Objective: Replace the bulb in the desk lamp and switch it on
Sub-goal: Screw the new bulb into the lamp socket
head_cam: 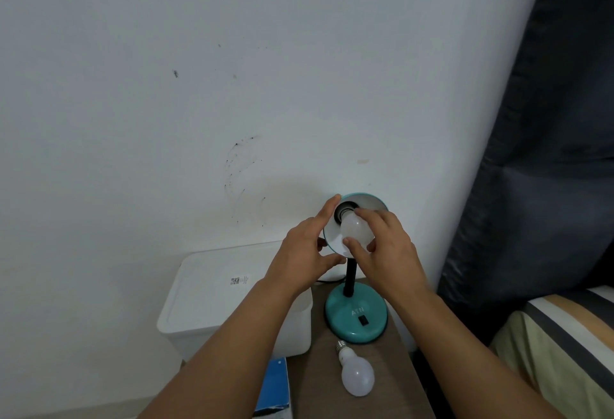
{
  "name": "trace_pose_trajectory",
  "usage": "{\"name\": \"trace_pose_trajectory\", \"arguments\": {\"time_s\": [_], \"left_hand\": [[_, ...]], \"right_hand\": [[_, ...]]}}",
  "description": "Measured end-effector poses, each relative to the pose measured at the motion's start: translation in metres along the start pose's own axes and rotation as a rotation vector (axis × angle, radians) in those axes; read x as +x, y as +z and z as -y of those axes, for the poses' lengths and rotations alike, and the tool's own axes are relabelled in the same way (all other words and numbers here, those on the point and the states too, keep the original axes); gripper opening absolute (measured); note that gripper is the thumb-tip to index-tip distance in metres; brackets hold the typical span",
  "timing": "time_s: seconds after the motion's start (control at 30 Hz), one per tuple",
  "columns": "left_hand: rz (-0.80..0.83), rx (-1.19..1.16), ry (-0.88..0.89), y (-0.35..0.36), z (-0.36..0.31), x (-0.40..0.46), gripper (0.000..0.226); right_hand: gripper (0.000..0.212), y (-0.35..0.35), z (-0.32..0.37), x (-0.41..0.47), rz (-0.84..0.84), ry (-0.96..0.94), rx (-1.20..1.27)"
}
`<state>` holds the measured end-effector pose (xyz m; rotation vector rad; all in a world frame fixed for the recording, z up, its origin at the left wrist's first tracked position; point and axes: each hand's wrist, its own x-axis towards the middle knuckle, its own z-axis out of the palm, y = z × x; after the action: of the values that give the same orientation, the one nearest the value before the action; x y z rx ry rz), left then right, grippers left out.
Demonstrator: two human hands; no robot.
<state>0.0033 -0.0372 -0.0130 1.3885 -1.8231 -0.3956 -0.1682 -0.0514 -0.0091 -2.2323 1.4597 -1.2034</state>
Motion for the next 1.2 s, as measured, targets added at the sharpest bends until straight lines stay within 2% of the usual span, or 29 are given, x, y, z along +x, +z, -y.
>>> {"name": "trace_pose_trajectory", "arguments": {"time_s": [0.17,0.3,0.47,0.57,0.73,0.9,1.0,1.1,1.2], "left_hand": [[0.006,0.013,-0.002,0.000,0.000,0.000,0.106],[0.007,-0.009,0.001,0.001,0.001,0.001,0.105],[-0.010,0.028,0.010,0.002,0.002,0.001,0.100],[0.000,0.024,0.006,0.002,0.003,0.002,0.104],[-0.001,0.000,0.006,0.002,0.002,0.001,0.103],[-0.005,0.001,0.004,0.002,0.002,0.001,0.102],[-0.002,-0.014,0.005,0.001,0.001,0.000,0.103],[-0.004,0.001,0.006,0.000,0.000,0.000,0.103],[-0.013,0.031,0.012,0.001,0.001,0.000,0.100]], "right_hand": [[0.055,0.000,0.000,0.005,0.014,0.167,0.000],[0.049,0.001,0.004,0.001,0.009,0.105,0.051],[0.062,0.000,0.001,-0.003,0.039,0.023,0.001],[0.056,0.000,0.000,-0.004,0.044,-0.016,-0.036],[0.057,-0.003,0.003,-0.001,0.032,0.124,-0.046],[0.060,-0.006,0.000,-0.009,0.072,-0.045,-0.036],[0.054,-0.005,0.000,-0.006,0.054,0.019,-0.038],[0.061,-0.006,0.004,-0.003,0.066,0.146,-0.045],[0.067,-0.007,0.007,-0.007,0.060,0.028,-0.019]]}}
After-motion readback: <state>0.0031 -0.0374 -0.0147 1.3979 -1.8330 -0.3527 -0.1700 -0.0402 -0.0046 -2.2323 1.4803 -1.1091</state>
